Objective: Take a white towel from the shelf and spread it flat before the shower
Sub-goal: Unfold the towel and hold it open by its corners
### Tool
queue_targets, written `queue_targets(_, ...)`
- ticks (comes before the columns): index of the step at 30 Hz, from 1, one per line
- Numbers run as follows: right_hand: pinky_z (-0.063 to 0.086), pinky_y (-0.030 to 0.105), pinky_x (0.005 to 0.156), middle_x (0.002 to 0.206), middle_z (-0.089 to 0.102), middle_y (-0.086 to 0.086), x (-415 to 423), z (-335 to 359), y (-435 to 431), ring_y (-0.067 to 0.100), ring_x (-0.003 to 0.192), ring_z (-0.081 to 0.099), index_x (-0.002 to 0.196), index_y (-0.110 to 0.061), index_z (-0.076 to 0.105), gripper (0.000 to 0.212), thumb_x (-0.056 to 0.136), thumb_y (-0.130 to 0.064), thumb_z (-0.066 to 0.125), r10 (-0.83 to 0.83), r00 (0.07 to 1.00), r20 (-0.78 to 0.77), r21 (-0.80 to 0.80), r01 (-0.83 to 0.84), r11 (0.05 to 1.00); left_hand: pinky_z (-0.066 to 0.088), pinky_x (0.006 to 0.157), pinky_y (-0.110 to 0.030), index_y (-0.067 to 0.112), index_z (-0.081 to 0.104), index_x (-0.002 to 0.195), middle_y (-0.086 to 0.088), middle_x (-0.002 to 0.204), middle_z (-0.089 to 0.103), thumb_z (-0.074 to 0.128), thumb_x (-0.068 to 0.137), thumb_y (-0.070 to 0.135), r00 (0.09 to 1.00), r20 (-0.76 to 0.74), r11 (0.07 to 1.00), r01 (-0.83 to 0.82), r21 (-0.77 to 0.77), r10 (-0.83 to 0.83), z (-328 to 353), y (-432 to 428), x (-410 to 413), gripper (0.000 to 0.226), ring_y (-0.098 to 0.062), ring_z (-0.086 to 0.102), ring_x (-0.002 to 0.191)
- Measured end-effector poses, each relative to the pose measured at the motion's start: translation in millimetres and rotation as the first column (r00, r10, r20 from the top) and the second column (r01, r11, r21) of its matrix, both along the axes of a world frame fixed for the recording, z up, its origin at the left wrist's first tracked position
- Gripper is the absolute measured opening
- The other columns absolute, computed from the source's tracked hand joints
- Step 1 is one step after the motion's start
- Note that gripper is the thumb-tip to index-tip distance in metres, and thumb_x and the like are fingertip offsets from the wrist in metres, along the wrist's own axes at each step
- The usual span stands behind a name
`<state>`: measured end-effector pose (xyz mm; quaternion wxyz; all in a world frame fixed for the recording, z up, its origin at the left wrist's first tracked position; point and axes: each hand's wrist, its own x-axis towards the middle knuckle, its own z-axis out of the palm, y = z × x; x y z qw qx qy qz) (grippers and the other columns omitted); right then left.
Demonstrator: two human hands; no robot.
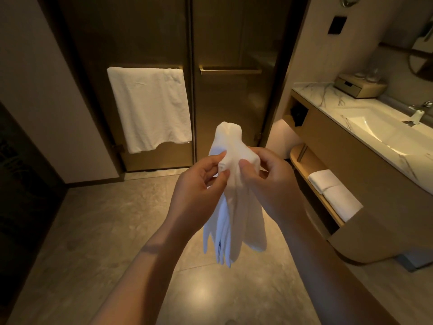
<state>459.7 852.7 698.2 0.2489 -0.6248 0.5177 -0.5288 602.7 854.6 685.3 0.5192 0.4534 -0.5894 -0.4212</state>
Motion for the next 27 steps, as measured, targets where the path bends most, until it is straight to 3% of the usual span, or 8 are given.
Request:
queue_targets(5, 0.048, 0.007, 0.055, 0.078, 0.061, -0.021, -1, -2, 5, -0.004, 0.082, 0.058, 0.083, -0.043, 0.057, 0.010, 0.083, -0.033, 0.057, -0.071, 0.997, -0.030, 0.003, 0.071, 0.997, 0.057, 0.074, -0.023, 0.029, 0.066, 0.114, 0.019, 0.097, 0.071, 0.055, 0.093, 0.021, 0.992, 0.045, 0.989, -0.117, -0.086, 0.121, -3, 6, 0, 0.025, 0.001, 0.066, 0.091)
queue_targets(10, 0.047, 0.015, 0.056, 0.083, 0.061, -0.018, -22, 0, 13, -0.002, 0.081, 0.058, 0.094, -0.038, 0.059, 0.011, 0.085, -0.032, 0.056, -0.083, 0.988, -0.133, 0.004, 0.084, 0.996, 0.053, 0.071, -0.017, 0.036, 0.064, 0.110, 0.025, 0.096, 0.067, 0.050, 0.095, 0.028, 0.973, 0.086, 0.966, -0.198, -0.169, 0.214, 1, 2, 9, 0.022, 0.004, 0.064, 0.089)
queue_targets(13, 0.044, 0.011, 0.061, 0.096, 0.058, -0.021, -37, -2, 16, -0.001, 0.087, 0.057, 0.103, -0.040, 0.056, 0.020, 0.086, -0.029, 0.059, -0.146, 0.981, -0.127, 0.046, 0.152, 0.987, 0.052, 0.071, -0.018, 0.048, 0.059, 0.105, 0.032, 0.097, 0.063, 0.047, 0.096, 0.034, 0.960, 0.118, 0.955, -0.229, -0.189, 0.254, 6, 1, 13, 0.020, 0.008, 0.060, 0.090)
queue_targets(16, 0.041, 0.003, 0.054, 0.102, 0.057, -0.019, -45, -3, 18, -0.005, 0.090, 0.054, 0.107, -0.037, 0.055, 0.027, 0.084, -0.023, 0.058, -0.166, 0.974, -0.155, 0.069, 0.179, 0.981, 0.047, 0.069, -0.012, 0.055, 0.053, 0.101, 0.036, 0.099, 0.060, 0.044, 0.097, 0.038, 0.959, 0.160, 0.953, -0.194, -0.232, 0.235, 11, 2, 14, 0.019, 0.010, 0.057, 0.092)
queue_targets(19, 0.046, 0.016, 0.074, 0.109, 0.060, -0.012, -44, -4, 19, 0.004, 0.099, 0.056, 0.111, -0.032, 0.057, 0.031, 0.084, -0.017, 0.059, -0.138, 0.973, -0.184, 0.080, 0.155, 0.985, 0.041, 0.069, -0.003, 0.048, 0.052, 0.106, 0.035, 0.102, 0.058, 0.041, 0.098, 0.035, 0.959, 0.207, 0.947, -0.125, -0.296, 0.191, 15, 4, 13, 0.019, 0.011, 0.055, 0.094)
queue_targets(21, 0.048, 0.026, 0.085, 0.115, 0.060, -0.013, -39, -4, 19, 0.006, 0.104, 0.055, 0.118, -0.033, 0.057, 0.032, 0.087, -0.025, 0.062, -0.116, 0.971, -0.211, 0.082, 0.136, 0.987, 0.041, 0.070, -0.005, 0.042, 0.053, 0.109, 0.032, 0.104, 0.057, 0.040, 0.098, 0.033, 0.960, 0.226, 0.943, -0.089, -0.320, 0.167, 15, 3, 14, 0.019, 0.010, 0.055, 0.094)
queue_targets(25, 0.041, 0.025, 0.092, 0.125, 0.053, -0.021, -25, 0, 19, 0.001, 0.114, 0.048, 0.127, -0.037, 0.052, 0.042, 0.087, -0.046, 0.059, 0.003, 0.970, -0.242, 0.027, 0.004, 1.000, 0.042, 0.069, -0.006, 0.045, 0.050, 0.108, 0.035, 0.102, 0.056, 0.038, 0.097, 0.034, 0.935, 0.339, 0.945, 0.016, -0.326, 0.102, 14, 6, 11, 0.020, 0.010, 0.055, 0.093)
queue_targets(27, 0.044, 0.029, 0.092, 0.119, 0.059, -0.018, -21, -3, 19, -0.002, 0.110, 0.051, 0.120, -0.033, 0.059, 0.034, 0.088, -0.046, 0.057, 0.038, 0.964, -0.262, 0.016, -0.035, 0.999, 0.039, 0.072, -0.002, 0.048, 0.048, 0.106, 0.042, 0.099, 0.053, 0.037, 0.095, 0.037, 0.911, 0.401, 0.938, 0.050, -0.342, 0.098, 13, 9, 10, 0.020, 0.014, 0.052, 0.095)
